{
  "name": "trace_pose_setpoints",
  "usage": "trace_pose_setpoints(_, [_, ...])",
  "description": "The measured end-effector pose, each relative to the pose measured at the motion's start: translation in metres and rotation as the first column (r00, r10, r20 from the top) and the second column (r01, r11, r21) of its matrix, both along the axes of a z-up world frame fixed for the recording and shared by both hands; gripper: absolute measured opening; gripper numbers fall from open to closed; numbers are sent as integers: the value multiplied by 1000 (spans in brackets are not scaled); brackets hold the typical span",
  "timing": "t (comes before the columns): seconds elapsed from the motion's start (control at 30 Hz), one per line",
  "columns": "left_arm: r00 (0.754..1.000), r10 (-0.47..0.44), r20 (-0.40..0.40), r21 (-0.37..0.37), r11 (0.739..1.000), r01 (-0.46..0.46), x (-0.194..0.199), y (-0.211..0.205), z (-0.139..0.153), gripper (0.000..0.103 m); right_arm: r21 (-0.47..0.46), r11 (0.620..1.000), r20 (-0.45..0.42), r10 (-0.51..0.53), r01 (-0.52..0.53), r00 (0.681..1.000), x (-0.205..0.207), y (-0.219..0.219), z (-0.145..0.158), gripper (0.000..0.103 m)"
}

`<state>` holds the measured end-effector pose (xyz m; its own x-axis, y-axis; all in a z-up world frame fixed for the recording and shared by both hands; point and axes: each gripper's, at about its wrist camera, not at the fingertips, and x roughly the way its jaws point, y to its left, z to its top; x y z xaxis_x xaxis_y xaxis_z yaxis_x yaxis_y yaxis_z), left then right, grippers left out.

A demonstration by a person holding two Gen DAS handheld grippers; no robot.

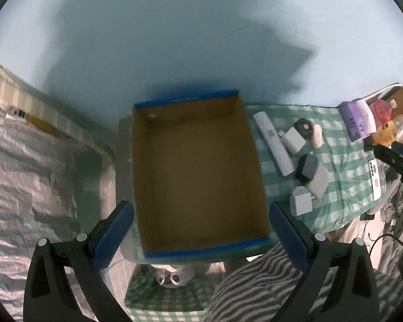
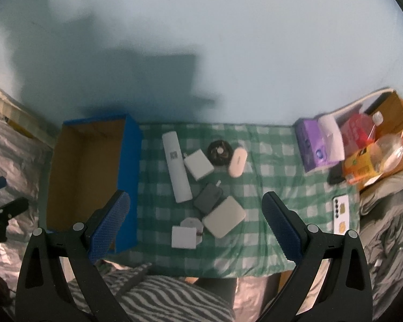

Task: Flip cup upside down
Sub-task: 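Grasp the cardboard box side wall with the left gripper while the right gripper approaches the white charger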

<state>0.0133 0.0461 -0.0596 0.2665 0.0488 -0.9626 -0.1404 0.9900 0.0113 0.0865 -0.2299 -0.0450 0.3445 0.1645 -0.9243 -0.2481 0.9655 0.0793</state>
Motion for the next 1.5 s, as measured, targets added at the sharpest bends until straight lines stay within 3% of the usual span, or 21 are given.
trace_pose_setpoints(0.33, [998,49,-46,43,998,-47,1,39,-32,102,-28,999,-92,12,-14,996,8,4,-39,99])
trace_pose_setpoints(0.67, [982,129,-134,16,992,-129,-1,88,-84,101,-13,999,-182,37,-40,983,9,13,-85,99])
trace_pose_setpoints(1.0, [963,154,-223,-2,987,-159,-3,111,-139,98,-28,996,-252,71,-81,965,3,19,-126,99])
trace_pose_setpoints(1.07, [954,164,-249,-8,985,-171,-4,115,-150,90,-31,996,-269,72,-84,960,1,18,-134,99])
trace_pose_setpoints(1.2, [944,162,-286,-1,986,-169,-8,115,-168,87,-44,995,-294,69,-86,953,-2,18,-148,99])
trace_pose_setpoints(1.33, [940,159,-303,-21,985,-174,-9,116,-178,76,-58,995,-322,54,-76,945,-6,14,-160,99])
trace_pose_setpoints(1.4, [936,166,-312,-24,983,-182,-9,118,-182,67,-61,995,-329,49,-73,943,-8,12,-164,99])
trace_pose_setpoints(1.47, [933,164,-319,-34,982,-185,-11,118,-185,46,-60,996,-332,44,-68,942,-9,11,-166,99])
trace_pose_setpoints(1.5, [933,163,-321,-40,982,-185,-11,118,-186,44,-59,996,-334,43,-66,942,-9,10,-166,99])
